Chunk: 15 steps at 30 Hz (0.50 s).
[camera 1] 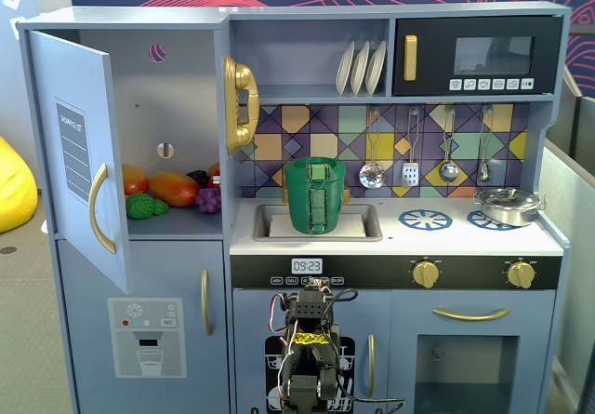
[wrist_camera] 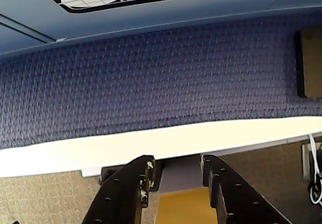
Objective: Take off the lid from the green recipient and place it on the counter
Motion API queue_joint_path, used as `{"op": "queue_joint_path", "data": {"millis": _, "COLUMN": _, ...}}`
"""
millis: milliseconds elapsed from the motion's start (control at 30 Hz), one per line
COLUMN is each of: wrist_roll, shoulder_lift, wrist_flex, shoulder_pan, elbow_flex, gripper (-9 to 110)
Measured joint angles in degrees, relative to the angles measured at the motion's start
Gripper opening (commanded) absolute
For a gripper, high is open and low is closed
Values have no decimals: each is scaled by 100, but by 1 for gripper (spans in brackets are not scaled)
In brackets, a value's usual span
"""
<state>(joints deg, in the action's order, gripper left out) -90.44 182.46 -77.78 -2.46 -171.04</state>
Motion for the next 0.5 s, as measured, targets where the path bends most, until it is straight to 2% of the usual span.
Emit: {"op": "queue_joint_path", "data": {"millis": 500, "wrist_roll": 220, "shoulder_lift": -9, "wrist_flex": 141, "shoulder_pan": -167, "elbow_flex": -9, "gripper": 0}}
